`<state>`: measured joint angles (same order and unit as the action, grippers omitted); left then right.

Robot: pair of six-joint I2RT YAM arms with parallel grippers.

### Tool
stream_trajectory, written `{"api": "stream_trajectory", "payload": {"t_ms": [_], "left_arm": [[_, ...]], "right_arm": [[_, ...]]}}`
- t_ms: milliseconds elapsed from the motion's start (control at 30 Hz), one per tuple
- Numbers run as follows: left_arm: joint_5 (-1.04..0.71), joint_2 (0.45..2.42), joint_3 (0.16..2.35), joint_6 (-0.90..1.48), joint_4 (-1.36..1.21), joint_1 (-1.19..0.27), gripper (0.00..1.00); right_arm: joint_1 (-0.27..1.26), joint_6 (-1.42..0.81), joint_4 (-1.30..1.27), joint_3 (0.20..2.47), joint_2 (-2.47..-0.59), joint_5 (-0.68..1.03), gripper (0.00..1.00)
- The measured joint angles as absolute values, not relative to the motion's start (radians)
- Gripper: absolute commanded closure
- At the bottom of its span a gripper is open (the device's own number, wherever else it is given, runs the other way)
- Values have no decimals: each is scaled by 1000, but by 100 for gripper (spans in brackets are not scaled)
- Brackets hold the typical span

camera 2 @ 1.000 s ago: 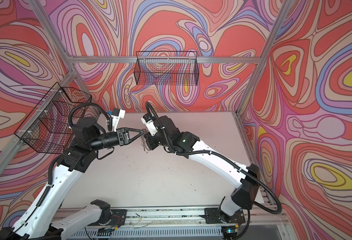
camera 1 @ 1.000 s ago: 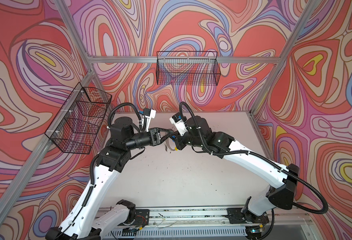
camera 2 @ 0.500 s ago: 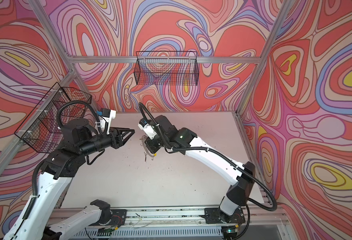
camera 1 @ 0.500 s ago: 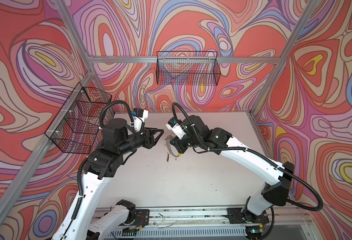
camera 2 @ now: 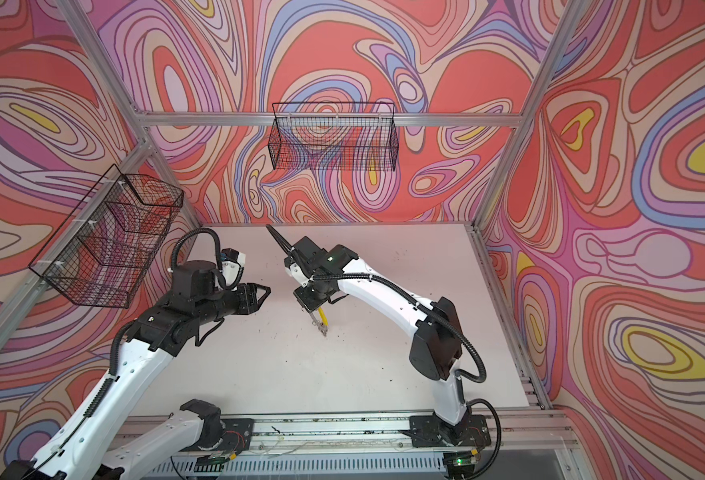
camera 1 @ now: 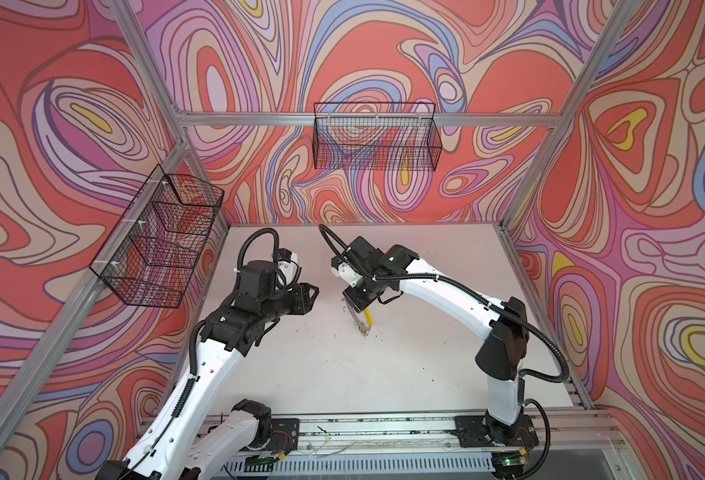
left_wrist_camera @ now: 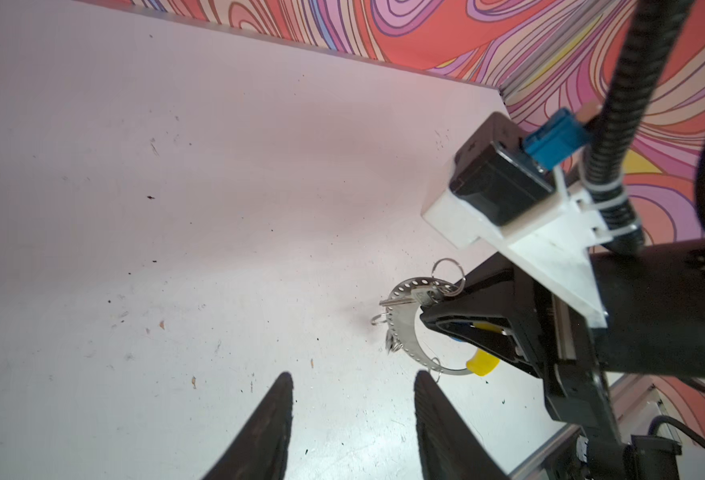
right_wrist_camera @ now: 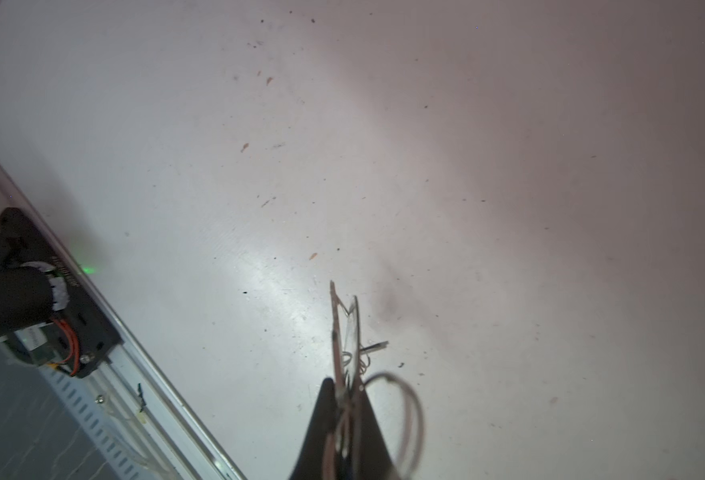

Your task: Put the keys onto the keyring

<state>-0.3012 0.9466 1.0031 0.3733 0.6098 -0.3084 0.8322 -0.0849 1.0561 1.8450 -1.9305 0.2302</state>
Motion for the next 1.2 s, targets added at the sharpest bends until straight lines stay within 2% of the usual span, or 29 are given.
{"api": "stream_trajectory", "payload": {"t_ms": [200, 367, 433, 567, 667, 800, 1033, 1200], "left_arm": [[-440, 870, 917, 372, 548, -308, 41], [-545, 834, 882, 367, 496, -345, 43], [-490, 859, 908, 318, 507, -445, 43], [-270, 946, 982, 182, 519, -692, 42], [-96, 989, 984, 94, 495, -776, 42], [56, 1042, 984, -1, 452, -814, 41], [155, 1140, 986, -84, 424, -839, 40], [249, 1185, 996, -115, 407, -845, 42]], "right_arm": [[756, -207, 828, 1697, -1790, 524, 100], [617, -462, 619, 1648, -1723, 627, 100], [594, -553, 573, 1629, -1729, 631, 100], [599, -719, 523, 1564, -1736, 627, 100], [606, -828, 481, 1507, -1734, 621, 100], [605, -933, 451, 1455, -1728, 618, 100], [601, -1013, 410, 1457, -1715, 621, 100], [601, -1027, 409, 1463, -1715, 629, 100]]}}
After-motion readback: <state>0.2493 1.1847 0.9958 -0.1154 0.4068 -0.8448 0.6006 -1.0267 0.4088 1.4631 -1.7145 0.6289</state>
